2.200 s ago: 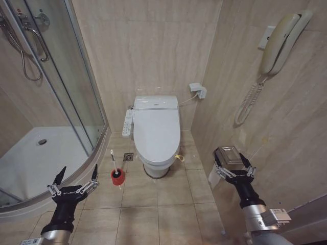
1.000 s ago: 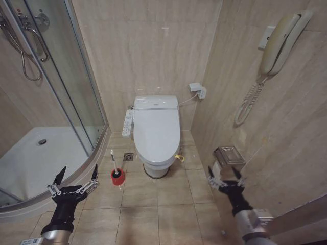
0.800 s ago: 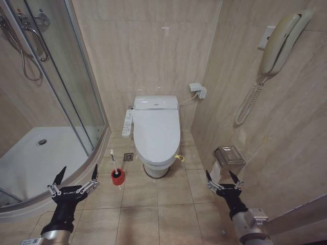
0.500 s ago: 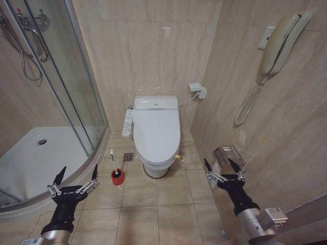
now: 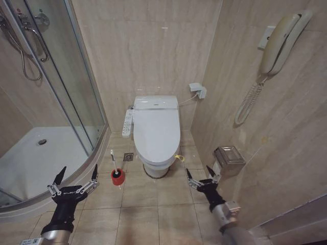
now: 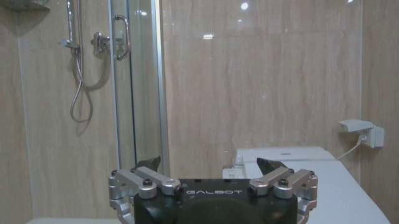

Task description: Open the toilet lid, clean the toilet bowl with a toilet brush, close the toilet lid, and flush.

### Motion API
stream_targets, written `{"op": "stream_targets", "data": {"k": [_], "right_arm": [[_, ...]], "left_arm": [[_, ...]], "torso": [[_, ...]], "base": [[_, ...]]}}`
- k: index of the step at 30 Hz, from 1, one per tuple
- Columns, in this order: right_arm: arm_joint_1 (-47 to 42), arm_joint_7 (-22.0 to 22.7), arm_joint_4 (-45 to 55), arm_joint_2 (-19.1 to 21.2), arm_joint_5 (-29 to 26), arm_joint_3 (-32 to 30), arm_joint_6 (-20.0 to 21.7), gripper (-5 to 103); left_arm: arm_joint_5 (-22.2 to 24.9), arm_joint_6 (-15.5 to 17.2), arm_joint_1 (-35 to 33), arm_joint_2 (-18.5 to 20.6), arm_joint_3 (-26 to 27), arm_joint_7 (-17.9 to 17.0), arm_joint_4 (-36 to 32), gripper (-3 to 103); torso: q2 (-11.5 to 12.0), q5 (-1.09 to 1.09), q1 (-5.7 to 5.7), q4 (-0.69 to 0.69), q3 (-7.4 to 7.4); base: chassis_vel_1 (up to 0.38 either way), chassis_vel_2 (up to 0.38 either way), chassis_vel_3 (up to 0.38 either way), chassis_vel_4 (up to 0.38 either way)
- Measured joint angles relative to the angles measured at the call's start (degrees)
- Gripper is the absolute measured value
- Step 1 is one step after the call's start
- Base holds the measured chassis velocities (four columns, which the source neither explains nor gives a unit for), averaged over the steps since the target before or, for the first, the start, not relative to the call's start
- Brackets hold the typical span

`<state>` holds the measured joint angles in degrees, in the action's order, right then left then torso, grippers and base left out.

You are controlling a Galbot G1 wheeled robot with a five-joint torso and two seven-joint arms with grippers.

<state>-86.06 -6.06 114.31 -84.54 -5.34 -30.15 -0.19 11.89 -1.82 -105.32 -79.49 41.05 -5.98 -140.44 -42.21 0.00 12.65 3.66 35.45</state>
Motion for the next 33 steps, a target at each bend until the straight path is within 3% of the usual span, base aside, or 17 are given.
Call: {"op": "stream_targets", "data": {"k": [8,18,28,33], "right_arm": [[6.1,0.8,-10.8,1.7,0.6,2.7,-2.6,100],[14.4,2.1,-22.6,0.9,2.3,4.4,-4.9,100],[10.6,1.6,-18.7,1.7,-0.2,1.9,-10.6,100],[8.8,-0.3,-16.3,1.8,-1.4,0.8,-10.6,100]], "left_arm": [[0.0,0.0,0.0,0.0,0.0,0.0,0.0,100],[0.0,0.0,0.0,0.0,0.0,0.0,0.0,100],[0.0,0.0,0.0,0.0,0.0,0.0,0.0,100],[0.0,0.0,0.0,0.0,0.0,0.0,0.0,100]], "torso": [[0.0,0.00,0.00,0.00,0.00],[0.0,0.00,0.00,-0.02,0.00],[0.0,0.00,0.00,0.01,0.00],[0.0,0.00,0.00,0.01,0.00]], "base": [[0.000,0.000,0.000,0.000],[0.000,0.000,0.000,0.000],[0.000,0.000,0.000,0.000],[0.000,0.000,0.000,0.000]]}}
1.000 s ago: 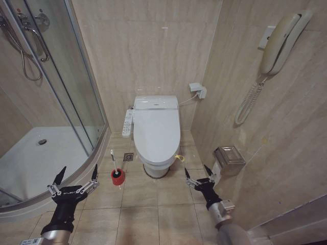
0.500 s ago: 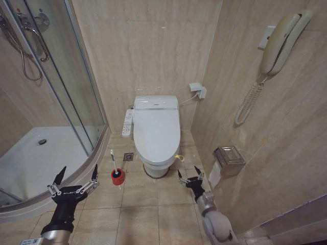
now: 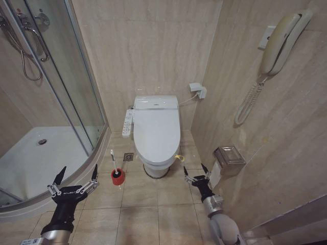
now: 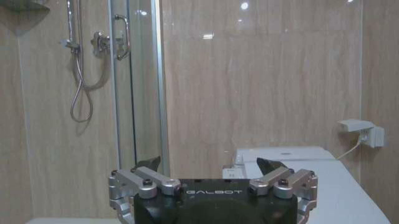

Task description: Open the toilet lid, clean the toilet bowl with a toilet brush, close the toilet lid, and flush.

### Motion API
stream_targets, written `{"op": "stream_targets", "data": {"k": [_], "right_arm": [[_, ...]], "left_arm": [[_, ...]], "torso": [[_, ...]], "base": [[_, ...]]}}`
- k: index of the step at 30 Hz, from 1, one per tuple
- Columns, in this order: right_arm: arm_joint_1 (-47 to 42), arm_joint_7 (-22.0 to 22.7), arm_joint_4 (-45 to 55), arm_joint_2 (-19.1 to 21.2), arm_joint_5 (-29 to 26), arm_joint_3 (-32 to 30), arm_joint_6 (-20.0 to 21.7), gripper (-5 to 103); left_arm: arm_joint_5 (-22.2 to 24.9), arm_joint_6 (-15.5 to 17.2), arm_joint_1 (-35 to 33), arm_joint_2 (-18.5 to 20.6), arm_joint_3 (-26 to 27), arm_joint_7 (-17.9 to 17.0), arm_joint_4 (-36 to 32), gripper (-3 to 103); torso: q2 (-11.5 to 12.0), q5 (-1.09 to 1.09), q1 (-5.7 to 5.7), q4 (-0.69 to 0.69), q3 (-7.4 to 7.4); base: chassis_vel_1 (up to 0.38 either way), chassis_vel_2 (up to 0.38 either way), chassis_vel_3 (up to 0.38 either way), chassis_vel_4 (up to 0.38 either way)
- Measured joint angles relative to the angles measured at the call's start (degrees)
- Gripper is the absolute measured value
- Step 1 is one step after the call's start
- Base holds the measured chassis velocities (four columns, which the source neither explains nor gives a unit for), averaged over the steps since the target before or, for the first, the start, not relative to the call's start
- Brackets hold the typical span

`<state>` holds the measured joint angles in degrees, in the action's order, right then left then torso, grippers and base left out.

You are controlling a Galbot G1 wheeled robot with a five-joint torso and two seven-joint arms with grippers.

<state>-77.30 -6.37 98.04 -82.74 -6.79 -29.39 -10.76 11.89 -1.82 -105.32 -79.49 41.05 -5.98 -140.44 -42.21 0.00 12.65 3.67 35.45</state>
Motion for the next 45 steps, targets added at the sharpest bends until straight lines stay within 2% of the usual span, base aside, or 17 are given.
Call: {"op": "stream_targets", "data": {"k": [9,45], "right_arm": [[-2.2,-0.7,3.6,-0.5,-0.5,0.0,0.3,100],[-3.9,-1.0,3.8,-0.2,-2.0,-0.4,-0.6,100]], "left_arm": [[0.0,0.0,0.0,0.0,0.0,0.0,0.0,100],[0.0,0.0,0.0,0.0,0.0,0.0,0.0,100]], "torso": [[0.0,0.00,-0.01,-0.01,-0.01],[0.0,0.00,-0.01,0.00,0.00]], "base": [[0.000,0.000,0.000,0.000],[-0.094,0.090,0.100,-0.102]]}}
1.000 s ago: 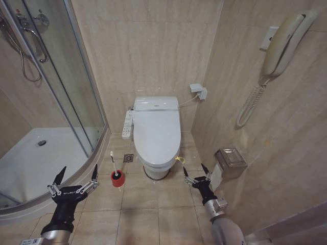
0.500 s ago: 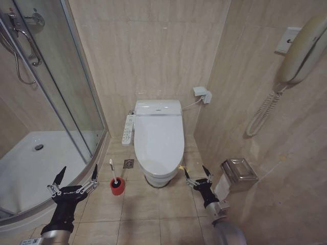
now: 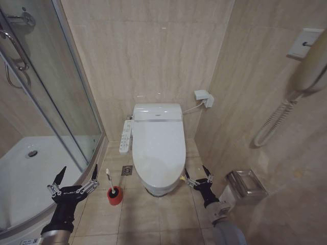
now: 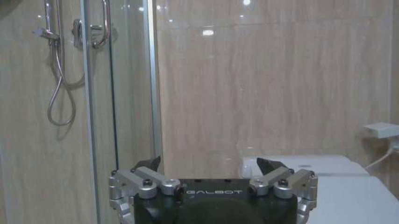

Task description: Open the toilet lid, clean the toilet bowl with a toilet brush, close the toilet lid, and flush.

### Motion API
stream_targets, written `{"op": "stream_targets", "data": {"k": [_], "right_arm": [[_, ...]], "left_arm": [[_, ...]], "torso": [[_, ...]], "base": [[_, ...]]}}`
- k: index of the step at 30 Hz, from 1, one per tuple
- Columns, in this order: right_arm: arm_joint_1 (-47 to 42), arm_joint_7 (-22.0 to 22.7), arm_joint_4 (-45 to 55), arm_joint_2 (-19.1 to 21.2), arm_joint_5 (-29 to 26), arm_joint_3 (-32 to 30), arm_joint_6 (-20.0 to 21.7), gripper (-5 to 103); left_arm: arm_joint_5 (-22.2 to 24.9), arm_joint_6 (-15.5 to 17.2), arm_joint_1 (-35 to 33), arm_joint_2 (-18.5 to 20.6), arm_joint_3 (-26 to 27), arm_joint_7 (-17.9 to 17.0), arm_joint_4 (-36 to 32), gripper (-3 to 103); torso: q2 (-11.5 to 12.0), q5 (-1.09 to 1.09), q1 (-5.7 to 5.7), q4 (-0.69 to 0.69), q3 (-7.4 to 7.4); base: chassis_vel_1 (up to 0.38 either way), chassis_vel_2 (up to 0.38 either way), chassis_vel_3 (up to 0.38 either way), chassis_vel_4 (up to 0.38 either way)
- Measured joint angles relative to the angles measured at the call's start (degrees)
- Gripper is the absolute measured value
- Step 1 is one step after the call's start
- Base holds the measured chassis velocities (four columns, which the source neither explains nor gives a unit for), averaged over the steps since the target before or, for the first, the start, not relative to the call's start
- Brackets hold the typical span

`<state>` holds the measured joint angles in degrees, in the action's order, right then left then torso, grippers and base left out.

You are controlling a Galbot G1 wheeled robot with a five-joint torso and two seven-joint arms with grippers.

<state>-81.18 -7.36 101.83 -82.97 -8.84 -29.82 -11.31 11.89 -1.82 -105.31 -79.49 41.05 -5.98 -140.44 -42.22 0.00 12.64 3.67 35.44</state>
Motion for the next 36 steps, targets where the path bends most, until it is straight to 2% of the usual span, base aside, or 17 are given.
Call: {"op": "stream_targets", "data": {"k": [3,6,16,28,36], "right_arm": [[-0.1,0.0,-0.4,0.0,-0.2,-0.1,-0.7,100],[-1.2,1.4,-1.5,0.2,0.1,-1.0,-3.6,100],[-3.7,0.9,-5.2,1.1,2.7,-3.0,-4.6,100],[2.2,0.9,-17.9,0.7,7.7,-2.3,-6.6,100],[5.2,1.0,-22.7,0.8,8.5,-2.6,-7.1,100]], "left_arm": [[0.0,0.0,0.0,0.0,0.0,0.0,0.0,100],[0.0,0.0,0.0,0.0,0.0,0.0,0.0,100],[0.0,0.0,0.0,0.0,0.0,0.0,0.0,100],[0.0,0.0,0.0,0.0,0.0,0.0,0.0,100],[0.0,0.0,0.0,0.0,0.0,0.0,0.0,100]], "torso": [[0.0,0.00,0.01,-0.02,0.01],[0.0,0.00,0.02,-0.01,0.01],[0.0,0.00,-0.01,0.00,0.00],[0.0,-0.01,0.00,0.00,0.00],[0.0,0.00,0.01,-0.01,0.00]], "base": [[-0.108,0.143,0.120,-0.128],[-0.094,0.096,0.101,-0.104],[-0.022,0.017,0.019,-0.020],[0.000,0.000,0.000,0.000],[0.000,0.000,0.000,0.000]]}}
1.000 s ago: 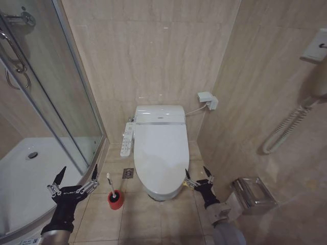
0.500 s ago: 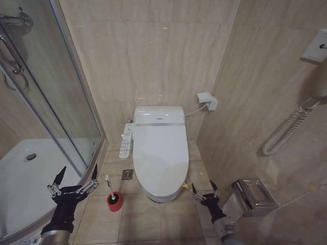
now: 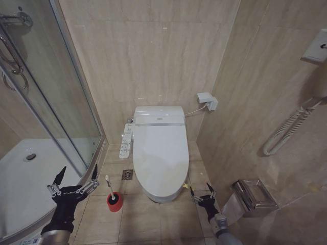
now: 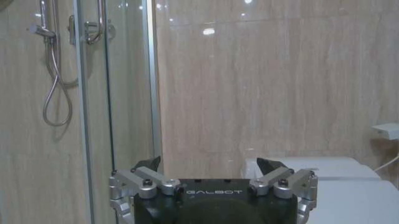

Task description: Open the toilet lid, clean the toilet bowl with a toilet brush, close the toilet lid, and flush.

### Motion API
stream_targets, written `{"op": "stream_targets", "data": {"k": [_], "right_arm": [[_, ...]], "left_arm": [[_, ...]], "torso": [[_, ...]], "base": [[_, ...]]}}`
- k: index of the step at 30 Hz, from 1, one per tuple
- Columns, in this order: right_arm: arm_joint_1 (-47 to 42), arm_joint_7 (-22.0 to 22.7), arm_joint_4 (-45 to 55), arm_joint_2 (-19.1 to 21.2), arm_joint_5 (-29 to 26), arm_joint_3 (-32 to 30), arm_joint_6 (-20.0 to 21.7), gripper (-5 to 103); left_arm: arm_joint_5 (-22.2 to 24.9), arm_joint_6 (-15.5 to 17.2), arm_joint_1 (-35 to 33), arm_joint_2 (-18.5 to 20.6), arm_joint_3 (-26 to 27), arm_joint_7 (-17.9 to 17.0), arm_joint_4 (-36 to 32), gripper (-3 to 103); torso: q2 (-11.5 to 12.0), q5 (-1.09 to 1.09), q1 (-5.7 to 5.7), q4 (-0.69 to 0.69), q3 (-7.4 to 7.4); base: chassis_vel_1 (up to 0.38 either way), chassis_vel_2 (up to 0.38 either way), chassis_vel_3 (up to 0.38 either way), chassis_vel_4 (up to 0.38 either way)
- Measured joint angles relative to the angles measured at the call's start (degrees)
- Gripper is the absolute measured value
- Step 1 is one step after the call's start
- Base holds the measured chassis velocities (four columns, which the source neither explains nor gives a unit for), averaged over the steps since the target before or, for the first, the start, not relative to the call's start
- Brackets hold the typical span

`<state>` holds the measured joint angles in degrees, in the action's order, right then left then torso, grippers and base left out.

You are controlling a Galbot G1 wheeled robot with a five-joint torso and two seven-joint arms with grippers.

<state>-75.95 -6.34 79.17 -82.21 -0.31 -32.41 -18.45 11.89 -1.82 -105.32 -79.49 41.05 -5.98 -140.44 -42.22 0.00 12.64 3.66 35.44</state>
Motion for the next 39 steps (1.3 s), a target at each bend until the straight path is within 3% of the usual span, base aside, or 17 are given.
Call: {"op": "stream_targets", "data": {"k": [28,29,36,37,39], "right_arm": [[4.0,0.0,-5.5,-0.3,1.2,0.1,-1.9,97],[3.9,0.0,-5.5,-0.3,1.2,0.1,-2.0,71],[3.0,-0.3,-4.7,-0.2,0.1,0.2,-2.2,71],[2.9,-0.3,-4.5,-0.1,-0.2,0.2,-2.2,43],[2.9,-0.4,-4.4,-0.1,-0.4,0.2,-2.2,43]], "left_arm": [[0.0,0.0,0.0,0.0,0.0,0.0,0.0,100],[0.0,0.0,0.0,0.0,0.0,0.0,0.0,100],[0.0,0.0,0.0,0.0,0.0,0.0,0.0,100],[0.0,0.0,0.0,0.0,0.0,0.0,0.0,100],[0.0,0.0,0.0,0.0,0.0,0.0,0.0,100]], "torso": [[0.0,0.00,0.00,0.00,0.00],[0.0,0.00,0.00,0.00,0.00],[0.0,0.00,0.00,0.00,0.00],[0.0,0.00,0.00,0.00,0.00],[0.0,-0.01,0.00,0.00,0.00]], "base": [[0.000,0.000,0.000,0.000],[0.000,0.000,0.000,0.000],[0.000,0.000,0.000,0.000],[0.000,0.000,0.000,0.000],[0.000,0.000,0.000,0.000]]}}
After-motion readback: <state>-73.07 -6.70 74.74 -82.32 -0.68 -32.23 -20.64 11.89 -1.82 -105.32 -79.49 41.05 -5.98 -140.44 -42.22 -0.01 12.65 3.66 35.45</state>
